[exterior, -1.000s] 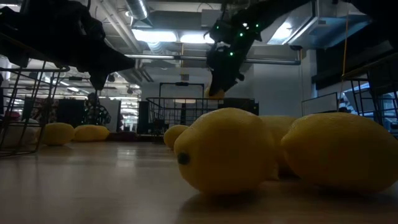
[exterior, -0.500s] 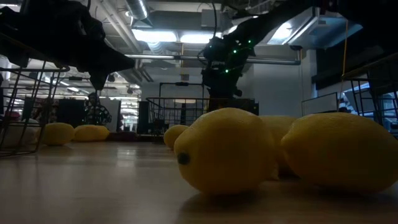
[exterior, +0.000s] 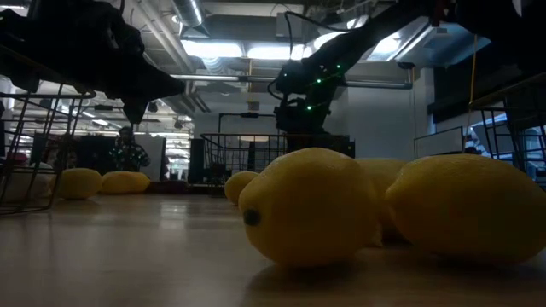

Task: Sort produce into baskets
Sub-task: Put the lemon into the top wire basket

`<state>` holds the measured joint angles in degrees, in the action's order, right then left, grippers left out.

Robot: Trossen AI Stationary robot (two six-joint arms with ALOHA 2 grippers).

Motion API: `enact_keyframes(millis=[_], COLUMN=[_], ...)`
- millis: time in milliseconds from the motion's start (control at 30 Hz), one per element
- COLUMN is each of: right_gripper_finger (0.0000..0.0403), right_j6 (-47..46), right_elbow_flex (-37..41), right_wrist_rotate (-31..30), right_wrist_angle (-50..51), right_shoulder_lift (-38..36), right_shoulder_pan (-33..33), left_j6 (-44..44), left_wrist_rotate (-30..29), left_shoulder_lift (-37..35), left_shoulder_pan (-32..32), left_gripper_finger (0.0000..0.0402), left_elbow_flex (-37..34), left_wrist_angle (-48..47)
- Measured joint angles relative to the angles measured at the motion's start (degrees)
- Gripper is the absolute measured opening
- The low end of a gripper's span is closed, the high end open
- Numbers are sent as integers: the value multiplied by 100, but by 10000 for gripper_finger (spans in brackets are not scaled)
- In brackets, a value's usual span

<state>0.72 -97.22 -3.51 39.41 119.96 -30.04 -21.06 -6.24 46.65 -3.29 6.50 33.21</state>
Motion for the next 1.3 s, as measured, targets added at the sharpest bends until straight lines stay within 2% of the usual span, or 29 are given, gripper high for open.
enact_keyframes(millis=[600,900,1300], right_gripper_finger=[286,279,269], right_j6=[-228,-54,-21], right_elbow_flex=[10,-61,-531], right_wrist_rotate=[-39,-39,-59], right_wrist_angle=[-40,109,464], right_shoulder_lift=[0,-69,-756], right_shoulder_pan=[1,8,349], left_j6=[0,0,0], left_wrist_rotate=[-1,-2,-26], left_shoulder_lift=[0,0,0], left_shoulder_pan=[-1,-1,-2], left_gripper_finger=[13,13,13], left_elbow_flex=[0,0,0], left_wrist_angle=[-2,-4,-4])
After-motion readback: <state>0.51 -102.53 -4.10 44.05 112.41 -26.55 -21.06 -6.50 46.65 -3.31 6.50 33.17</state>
